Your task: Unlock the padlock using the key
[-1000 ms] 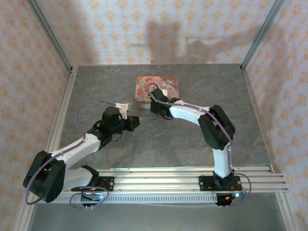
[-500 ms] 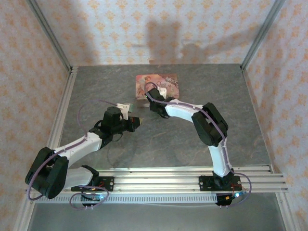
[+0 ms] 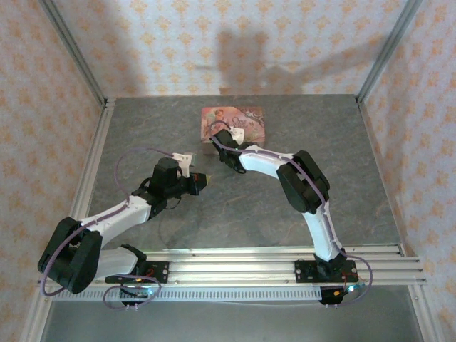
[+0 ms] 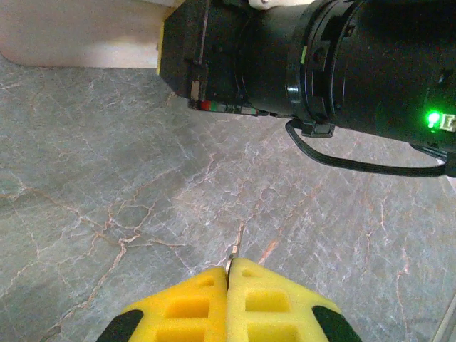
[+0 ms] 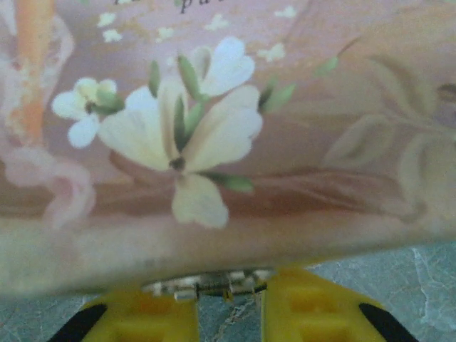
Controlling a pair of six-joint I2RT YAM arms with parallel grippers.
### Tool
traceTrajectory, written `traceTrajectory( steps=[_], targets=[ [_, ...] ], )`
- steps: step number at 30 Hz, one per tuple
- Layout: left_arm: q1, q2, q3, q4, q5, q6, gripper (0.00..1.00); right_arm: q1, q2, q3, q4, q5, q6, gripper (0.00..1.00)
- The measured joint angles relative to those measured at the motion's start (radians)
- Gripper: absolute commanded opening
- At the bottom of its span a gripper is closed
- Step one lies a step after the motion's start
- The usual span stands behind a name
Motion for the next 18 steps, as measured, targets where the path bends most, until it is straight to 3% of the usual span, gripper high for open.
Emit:
traceTrajectory(
  steps=[7,12,18],
  targets=[
    [0.007,-0.015,-0.01,0.0,0.0,0.016,0.0,0.0,0.004,0.008,-0.003,0.003,-0.033,0.0],
    [0.007,-0.034,-0.032,-0.004,0.0,0.027,0.0,-0.002,-0.011,-0.005,-0.001,-0.035,-0.071,0.0],
    [0.008,-0.072,-0.058,-0.016,0.0,0.027,0.0,-0.006,-0.108,-0.109,0.007,-0.174,-0.124,0.0]
  ],
)
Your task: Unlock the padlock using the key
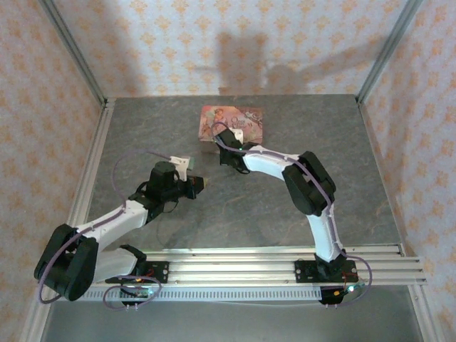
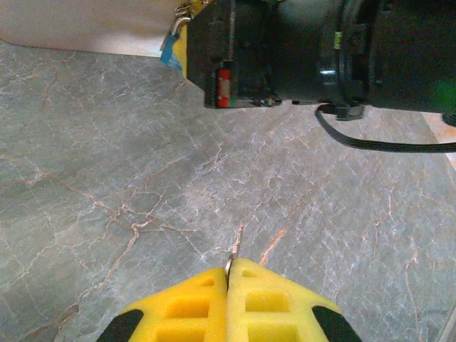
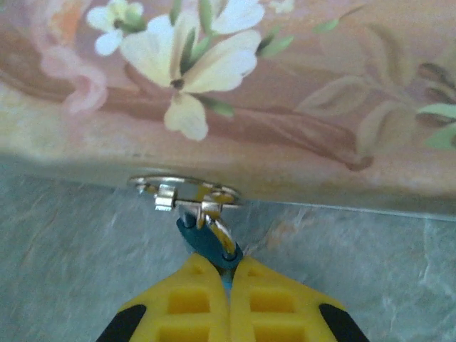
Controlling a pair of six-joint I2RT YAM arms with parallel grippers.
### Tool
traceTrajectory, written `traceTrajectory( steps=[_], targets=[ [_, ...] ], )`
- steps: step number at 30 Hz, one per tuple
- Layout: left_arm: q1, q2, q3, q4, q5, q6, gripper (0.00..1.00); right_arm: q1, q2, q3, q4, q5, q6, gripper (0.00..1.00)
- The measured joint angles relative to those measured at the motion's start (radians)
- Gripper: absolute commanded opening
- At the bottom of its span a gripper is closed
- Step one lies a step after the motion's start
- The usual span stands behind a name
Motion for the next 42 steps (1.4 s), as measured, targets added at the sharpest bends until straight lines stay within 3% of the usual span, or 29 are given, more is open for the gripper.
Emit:
traceTrajectory(
  steps=[12,18,20,21,25,32,42],
  targets=[
    [0.0,-0.106,-0.089,-0.016,0.003,-0.005,0.0,0.0,-0.159,-0.147,-0.003,-0.275,-0.031,0.0],
    [0.0,-0.087,-0.111,0.005,0.029,-0.04,0.0,0.0,-0.189,-0.172,-0.003,-0.326,0.012,0.02],
    [0.0,-0.077,-0.111,0.008,0.033,-0.049,0.0,0.001,-0.189,-0.173,-0.016,-0.295,0.053,0.14],
    [0.0,-0.076,-0.111,0.009,0.034,-0.055,0.0,0.003,-0.189,-0.174,-0.025,-0.273,0.078,0.26],
    [0.0,-0.076,-0.111,0.013,0.034,-0.058,0.0,0.024,-0.189,-0.174,-0.056,-0.154,0.16,0.45],
    [0.0,-0.076,-0.111,0.012,0.034,-0.058,0.0,0.13,-0.085,-0.035,-0.119,0.079,0.248,0.52],
    [0.0,-0.076,-0.077,-0.029,0.034,-0.048,0.0,0.131,0.101,0.167,-0.201,0.268,0.296,0.52]
  ],
)
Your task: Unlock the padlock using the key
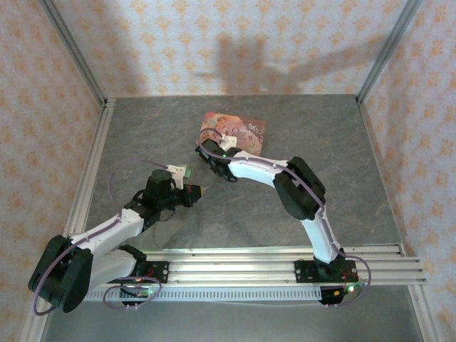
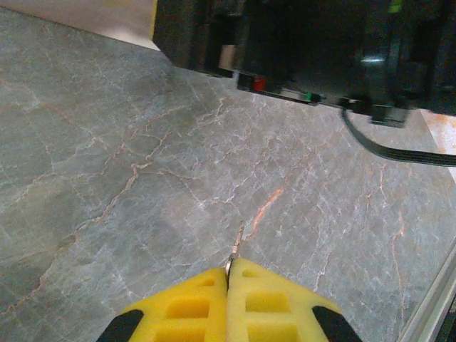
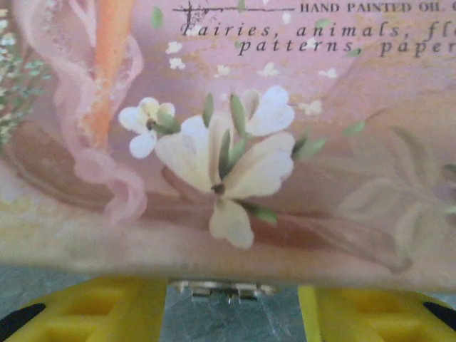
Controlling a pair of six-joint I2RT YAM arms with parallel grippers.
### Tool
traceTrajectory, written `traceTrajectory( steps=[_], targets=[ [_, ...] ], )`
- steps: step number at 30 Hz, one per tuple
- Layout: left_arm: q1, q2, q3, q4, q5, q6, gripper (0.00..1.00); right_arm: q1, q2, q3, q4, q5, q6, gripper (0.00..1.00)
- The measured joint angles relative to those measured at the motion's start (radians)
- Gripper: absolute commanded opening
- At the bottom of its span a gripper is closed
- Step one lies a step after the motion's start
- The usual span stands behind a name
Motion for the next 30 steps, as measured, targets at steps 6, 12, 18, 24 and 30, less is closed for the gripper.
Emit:
traceTrajectory(
  steps=[6,12,18,24,30],
  targets=[
    [0.0,0.002,0.001,-0.005,0.0,0.01,0.0,0.0,0.045,0.031,-0.019,0.035,-0.002,0.51],
    [0.0,0.011,0.001,-0.007,0.011,0.018,0.0,0.0,0.062,0.053,-0.021,0.051,-0.009,0.5],
    [0.0,0.012,0.001,-0.007,0.014,0.02,0.0,0.0,0.089,0.07,-0.011,0.061,-0.026,0.42],
    [0.0,0.01,0.0,-0.007,0.014,0.02,0.0,-0.005,0.101,0.065,0.03,0.061,-0.054,0.13],
    [0.0,-0.019,-0.002,-0.016,0.014,0.024,0.0,-0.021,0.067,-0.024,0.166,0.041,-0.119,0.0]
  ],
)
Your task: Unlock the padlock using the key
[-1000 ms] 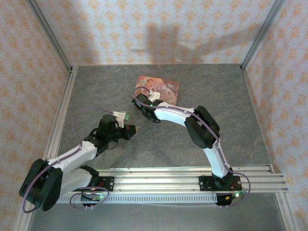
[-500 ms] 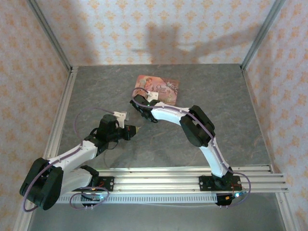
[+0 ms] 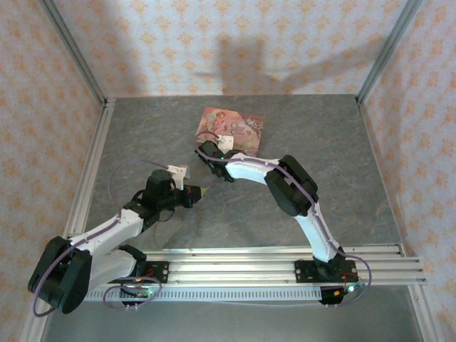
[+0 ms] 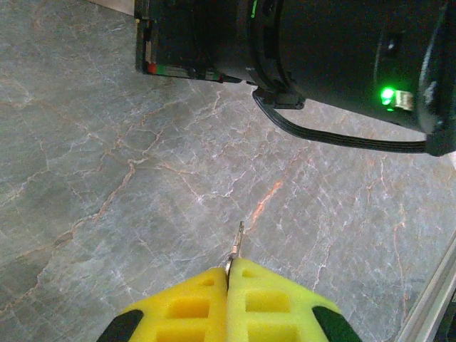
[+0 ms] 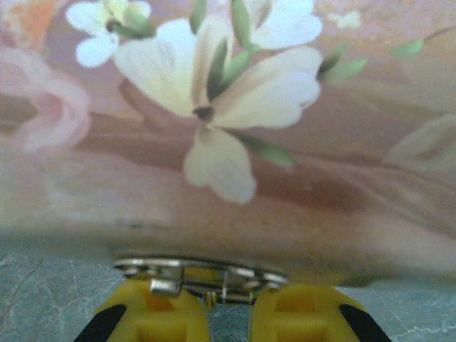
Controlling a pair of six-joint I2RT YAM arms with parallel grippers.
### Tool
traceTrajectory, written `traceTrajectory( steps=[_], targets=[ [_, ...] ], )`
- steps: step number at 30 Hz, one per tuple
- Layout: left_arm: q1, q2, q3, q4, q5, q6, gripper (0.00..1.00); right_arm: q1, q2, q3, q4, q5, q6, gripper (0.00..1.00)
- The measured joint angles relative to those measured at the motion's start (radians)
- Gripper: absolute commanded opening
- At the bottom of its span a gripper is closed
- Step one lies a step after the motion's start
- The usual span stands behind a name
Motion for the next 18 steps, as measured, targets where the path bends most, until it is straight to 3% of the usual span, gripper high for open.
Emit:
traceTrajectory(
  steps=[5,11,18],
  targets=[
    [0.0,-0.035,-0.003,-0.011,-0.001,0.02,0.0,-0.02,-0.092,-0.133,0.072,-0.094,-0.058,0.0],
    [0.0,-0.037,-0.019,-0.016,0.0,0.021,0.0,-0.065,-0.241,-0.299,0.108,-0.315,-0.085,0.0],
    [0.0,0.013,-0.061,0.067,0.021,-0.021,0.0,-0.078,-0.343,-0.342,0.109,-0.539,-0.08,0.0]
  ],
)
